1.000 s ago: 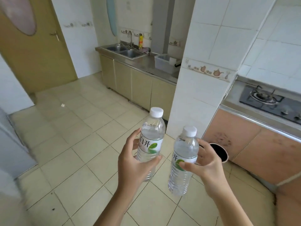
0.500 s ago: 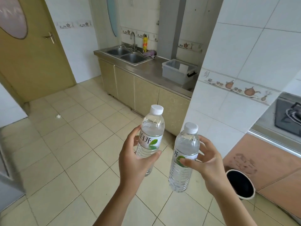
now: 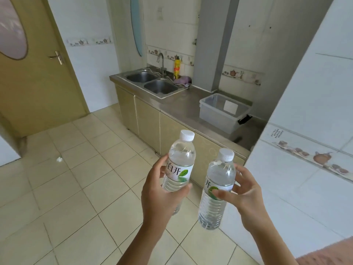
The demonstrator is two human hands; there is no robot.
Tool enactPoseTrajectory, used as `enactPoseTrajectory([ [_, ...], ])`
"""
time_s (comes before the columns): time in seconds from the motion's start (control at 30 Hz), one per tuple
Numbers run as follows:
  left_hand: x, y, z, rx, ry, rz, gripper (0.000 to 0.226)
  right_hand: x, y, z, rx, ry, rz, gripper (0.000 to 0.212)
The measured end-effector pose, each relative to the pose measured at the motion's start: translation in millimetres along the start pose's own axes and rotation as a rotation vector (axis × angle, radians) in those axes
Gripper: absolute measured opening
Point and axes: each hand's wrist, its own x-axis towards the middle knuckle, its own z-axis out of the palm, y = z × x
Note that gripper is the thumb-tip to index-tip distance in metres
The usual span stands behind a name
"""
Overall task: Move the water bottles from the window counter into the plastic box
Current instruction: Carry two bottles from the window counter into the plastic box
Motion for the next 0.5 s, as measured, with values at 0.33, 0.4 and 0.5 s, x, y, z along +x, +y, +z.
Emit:
enactPoseTrajectory([
  [0.33,190,-45,66,0.022,0.027,0.0,0.087,203,17,21,-0.054,-0.001,-0.042,0.082],
  [0.4,230,-60,81,0.018,-0.001,0.002,0.087,241,22,27,-0.063,0.025,-0.051,0.082],
  [0.5,294,-78,106,-0.004,-0.073,0.013,0.087,297,30,38,-0.079,0.083,-0.072,0.081],
])
